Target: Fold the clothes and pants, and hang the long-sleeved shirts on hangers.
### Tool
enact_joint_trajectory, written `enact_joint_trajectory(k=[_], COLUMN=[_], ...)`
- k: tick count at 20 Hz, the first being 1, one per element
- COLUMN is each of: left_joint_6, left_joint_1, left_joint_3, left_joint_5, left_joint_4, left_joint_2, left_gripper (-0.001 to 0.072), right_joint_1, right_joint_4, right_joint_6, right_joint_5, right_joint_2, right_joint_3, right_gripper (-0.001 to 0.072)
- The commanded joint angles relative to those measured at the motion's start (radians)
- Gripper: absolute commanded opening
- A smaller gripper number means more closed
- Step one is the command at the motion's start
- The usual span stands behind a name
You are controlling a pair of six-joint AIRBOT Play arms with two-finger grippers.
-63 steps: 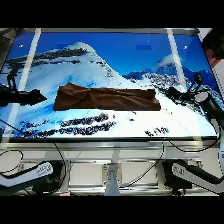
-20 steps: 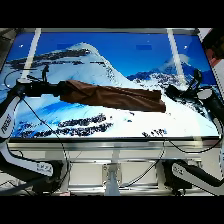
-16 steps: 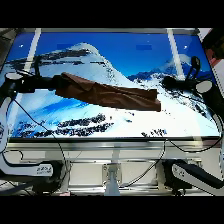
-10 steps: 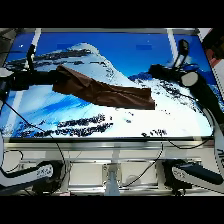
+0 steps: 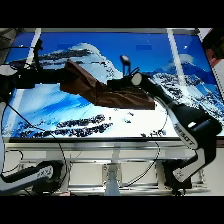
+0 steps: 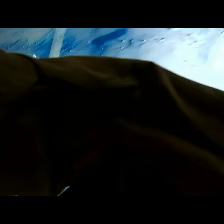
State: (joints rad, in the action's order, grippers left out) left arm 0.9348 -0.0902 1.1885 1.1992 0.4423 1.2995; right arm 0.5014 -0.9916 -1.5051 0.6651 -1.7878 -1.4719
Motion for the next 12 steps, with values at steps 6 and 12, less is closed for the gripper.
enact_joint_trajectory(k=[6,12], left_joint_6=[0.0,-0.001], left_joint_1=[0.039,0.15], left_joint_3=[0.0,0.0], left_joint_5=[-0.034,-0.153], left_joint_4=[-0.085,-0.084], left_joint_2=[-0.001,0.002], left_gripper=[0.0016,0.0016], right_joint_1=[0.116,0.051], right_joint_4=[0.066,0.0], right_joint_6=[-0.092,-0.092], right_joint_5=[-0.027,0.071], right_joint_2=[-0.151,-0.132], right_joint_3=[-0.111,-0.111], right_gripper=[0.0009,0.001])
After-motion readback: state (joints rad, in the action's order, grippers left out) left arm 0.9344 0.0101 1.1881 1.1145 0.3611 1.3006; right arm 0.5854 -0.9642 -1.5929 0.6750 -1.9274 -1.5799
